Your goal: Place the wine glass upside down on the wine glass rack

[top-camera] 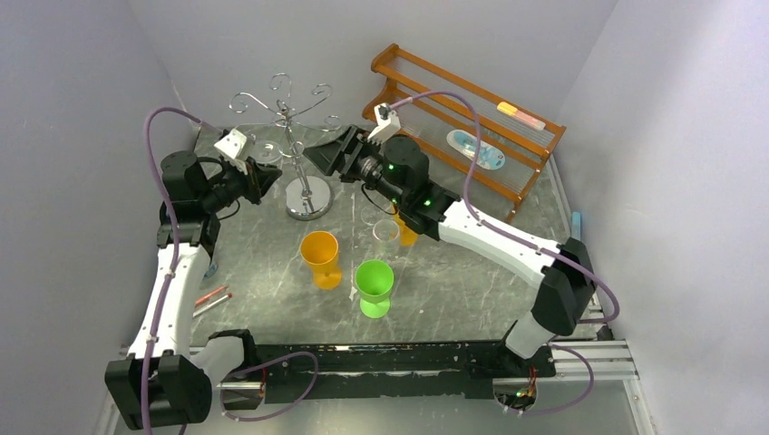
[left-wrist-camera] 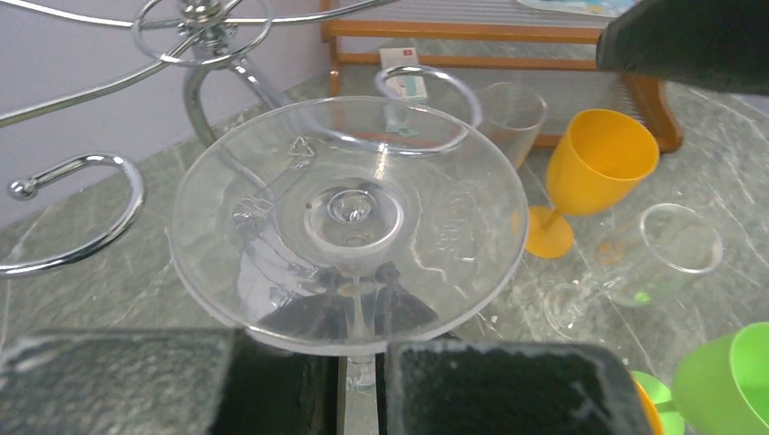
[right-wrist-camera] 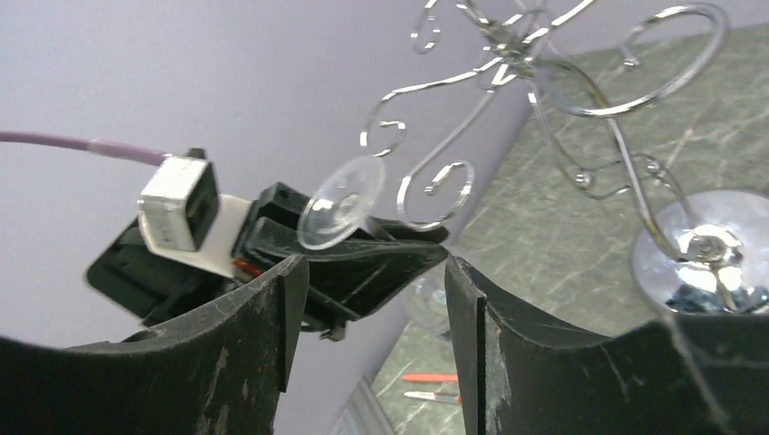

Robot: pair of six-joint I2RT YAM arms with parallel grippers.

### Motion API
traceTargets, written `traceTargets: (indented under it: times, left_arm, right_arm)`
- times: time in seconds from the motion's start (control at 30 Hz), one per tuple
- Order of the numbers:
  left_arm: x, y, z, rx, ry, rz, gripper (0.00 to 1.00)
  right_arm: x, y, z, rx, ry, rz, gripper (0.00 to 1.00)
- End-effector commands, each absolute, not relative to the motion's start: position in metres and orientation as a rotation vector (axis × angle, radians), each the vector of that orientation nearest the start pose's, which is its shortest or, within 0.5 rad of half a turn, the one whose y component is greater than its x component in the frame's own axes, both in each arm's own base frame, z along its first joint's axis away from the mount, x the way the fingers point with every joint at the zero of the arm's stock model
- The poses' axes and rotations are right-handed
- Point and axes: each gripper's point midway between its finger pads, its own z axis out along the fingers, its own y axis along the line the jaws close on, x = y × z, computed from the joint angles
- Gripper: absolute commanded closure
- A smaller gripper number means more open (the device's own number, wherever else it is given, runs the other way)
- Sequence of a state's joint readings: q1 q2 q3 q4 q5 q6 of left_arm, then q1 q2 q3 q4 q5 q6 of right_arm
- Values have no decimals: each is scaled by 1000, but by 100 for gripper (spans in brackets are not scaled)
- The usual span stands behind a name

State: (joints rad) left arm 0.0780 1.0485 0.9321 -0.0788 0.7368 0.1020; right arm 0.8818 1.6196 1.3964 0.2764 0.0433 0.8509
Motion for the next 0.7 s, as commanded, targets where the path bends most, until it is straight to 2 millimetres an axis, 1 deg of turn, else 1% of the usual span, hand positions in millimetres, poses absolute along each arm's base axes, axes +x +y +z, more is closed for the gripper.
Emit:
traceTargets:
  times: [0.0, 0.07, 0.23, 0.3, 0.37, 0.47, 0.57, 0.67]
  left_arm:
    - [320, -103, 317, 684, 1518, -547, 95]
    - [311, -106, 321, 705, 1494, -558, 95]
    - [295, -111, 325, 747, 1472, -569, 95]
    - [291, -112, 328, 756, 1462, -564, 95]
    - [287, -113, 331, 764, 1456, -564, 95]
    - [283, -114, 333, 767, 1449, -564, 95]
    - [280, -114, 335, 763, 1437, -567, 95]
    - [277, -116, 335, 762, 1427, -580, 95]
  right_arm:
    - [298, 430, 391, -83, 1693, 1415, 39]
    - [290, 439, 399, -106, 1720, 1468, 38]
    - [262, 464, 405, -153, 1778, 1553, 38]
    - [256, 472, 406, -140, 1798, 1564, 39]
    - [254, 479, 400, -94, 1842, 1574, 42]
    - [255, 482, 396, -59, 1870, 1577, 43]
    - [254, 486, 396, -58, 1881, 1599, 44]
    - [252, 490, 396, -56, 1889, 1618, 48]
